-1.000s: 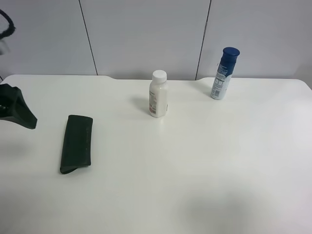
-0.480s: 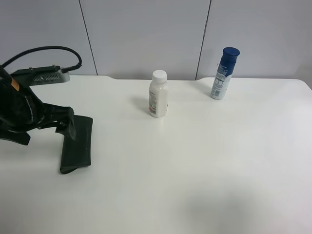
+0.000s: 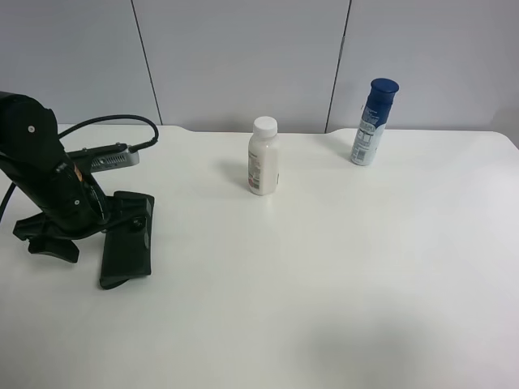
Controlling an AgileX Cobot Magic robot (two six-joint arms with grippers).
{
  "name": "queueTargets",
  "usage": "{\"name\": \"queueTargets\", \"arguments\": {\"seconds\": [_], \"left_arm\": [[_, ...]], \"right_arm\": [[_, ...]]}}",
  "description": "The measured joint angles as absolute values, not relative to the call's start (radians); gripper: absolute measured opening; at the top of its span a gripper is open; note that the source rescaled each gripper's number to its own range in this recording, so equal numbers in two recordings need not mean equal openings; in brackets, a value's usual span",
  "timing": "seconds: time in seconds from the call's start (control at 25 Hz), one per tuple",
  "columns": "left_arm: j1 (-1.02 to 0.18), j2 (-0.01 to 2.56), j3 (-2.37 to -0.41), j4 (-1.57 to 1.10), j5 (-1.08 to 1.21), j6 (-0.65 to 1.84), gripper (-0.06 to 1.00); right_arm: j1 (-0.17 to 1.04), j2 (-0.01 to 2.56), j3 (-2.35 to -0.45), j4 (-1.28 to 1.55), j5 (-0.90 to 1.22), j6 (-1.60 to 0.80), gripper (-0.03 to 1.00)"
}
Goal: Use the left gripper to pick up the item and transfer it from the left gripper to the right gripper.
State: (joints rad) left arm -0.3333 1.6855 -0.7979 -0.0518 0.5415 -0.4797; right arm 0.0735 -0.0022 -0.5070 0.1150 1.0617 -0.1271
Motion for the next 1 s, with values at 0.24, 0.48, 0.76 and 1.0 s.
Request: {"name": "queueTargets", "arguments": {"seconds": [0.24, 0.48, 0.76, 1.0], "left_arm": [[-0.333, 1.75, -0.798, -0.1, 0.499, -0.488, 0.99], [-0.333, 1.803, -0.799, -0.14, 0.461, -0.489, 0.99], [-0.333, 1.818, -0.799, -0.15, 0.455, -0.475, 0.99], [-0.333, 1.823, -0.799, -0.15, 0.455, -0.463, 0.76]], "right_arm": [[0.073, -0.002, -0.507, 0.115, 1.062, -0.127, 1.0], [0.073, -0.002, -0.507, 0.115, 1.062, -0.127, 1.0], [0.073, -0.002, -0.507, 0.115, 1.062, -0.127, 1.0], [0.073, -0.002, -0.507, 0.115, 1.062, -0.127, 1.0]]}}
